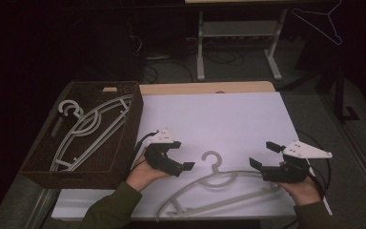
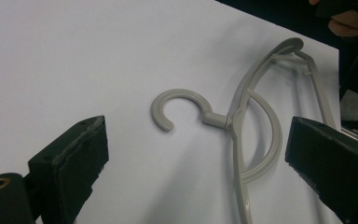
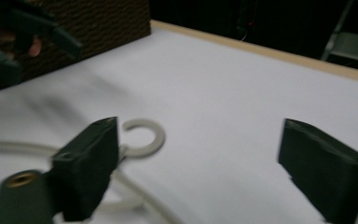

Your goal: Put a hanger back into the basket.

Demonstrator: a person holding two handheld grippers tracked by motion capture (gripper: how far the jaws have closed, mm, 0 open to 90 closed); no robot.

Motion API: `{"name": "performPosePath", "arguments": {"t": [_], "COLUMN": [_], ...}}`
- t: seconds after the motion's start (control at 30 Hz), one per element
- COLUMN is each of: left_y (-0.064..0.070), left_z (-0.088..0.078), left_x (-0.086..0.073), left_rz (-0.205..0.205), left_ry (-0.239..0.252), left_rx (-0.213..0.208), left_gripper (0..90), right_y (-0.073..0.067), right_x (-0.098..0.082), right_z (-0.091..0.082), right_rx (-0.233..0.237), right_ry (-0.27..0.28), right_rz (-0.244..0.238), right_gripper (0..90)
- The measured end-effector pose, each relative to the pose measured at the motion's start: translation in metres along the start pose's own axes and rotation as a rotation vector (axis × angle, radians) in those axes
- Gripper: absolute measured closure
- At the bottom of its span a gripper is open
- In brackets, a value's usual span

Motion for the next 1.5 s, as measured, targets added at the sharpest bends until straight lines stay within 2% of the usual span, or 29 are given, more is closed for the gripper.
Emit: {"name": "performPosePath", "arguments": {"t": [0.1, 0.2, 0.33, 0.37, 0.4, 0.47, 0.53, 0.7, 0.9, 1.1, 1.2, 1.33, 1.5], "left_y": [0.001, 0.000, -0.001, -0.002, -0.002, -0.001, 0.000, 0.000, 0.000, 0.001, 0.002, 0.005, 0.009], "left_z": [0.001, 0.001, 0.002, 0.002, 0.002, 0.002, 0.002, 0.003, 0.004, 0.006, 0.007, 0.010, 0.013], "left_x": [-0.002, -0.003, -0.006, -0.007, -0.007, -0.007, -0.007, -0.008, -0.009, -0.012, -0.014, -0.018, -0.024], "left_rz": [0.007, 0.000, -0.003, -0.002, -0.002, -0.002, -0.004, 0.003, 0.007, 0.002, 0.003, 0.007, 0.018], "left_ry": [-0.008, -0.007, -0.016, -0.018, -0.018, -0.017, -0.015, -0.025, -0.031, -0.042, -0.050, -0.065, -0.092], "left_rx": [0.000, 0.003, 0.005, 0.006, 0.005, 0.005, 0.002, 0.006, 0.007, 0.009, 0.008, 0.002, -0.003], "left_gripper": [5.6, 5.6, 5.7, 5.7, 5.7, 5.7, 5.9, 5.9, 6.0, 6.0, 6.0, 6.0, 6.3], "right_y": [-0.005, -0.010, -0.015, -0.016, -0.019, -0.020, -0.023, -0.031, -0.036, -0.038, -0.039, -0.040, -0.040], "right_x": [-0.007, -0.014, -0.024, -0.026, -0.030, -0.033, -0.037, -0.053, -0.066, -0.072, -0.077, -0.079, -0.081], "right_z": [-0.007, -0.012, -0.015, -0.015, -0.017, -0.019, -0.021, -0.024, -0.028, -0.033, -0.034, -0.034, -0.034], "right_rx": [0.019, 0.040, 0.082, 0.094, 0.113, 0.121, 0.140, 0.190, 0.208, 0.220, 0.226, 0.232, 0.236], "right_ry": [-0.037, -0.067, -0.111, -0.122, -0.139, -0.148, -0.161, -0.225, -0.265, -0.280, -0.303, -0.303, -0.311], "right_rz": [-0.001, -0.015, 0.000, -0.007, -0.017, -0.018, -0.025, -0.050, -0.048, -0.043, -0.043, -0.027, -0.033], "right_gripper": [27.1, 43.3, 60.0, 65.8, 76.2, 79.7, 88.5, 89.4, 89.5, 89.5, 89.6, 89.6, 89.6]}}
Point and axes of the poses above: each handheld gripper's, and its own axes: z roughly forward along the jaws, x roughly out of its top, y roughly to its right, the point moved 9 cm from there along z, roughly forward along the jaws, and after that the axes turned 6 degrees about -z, right-handed, at the moved point
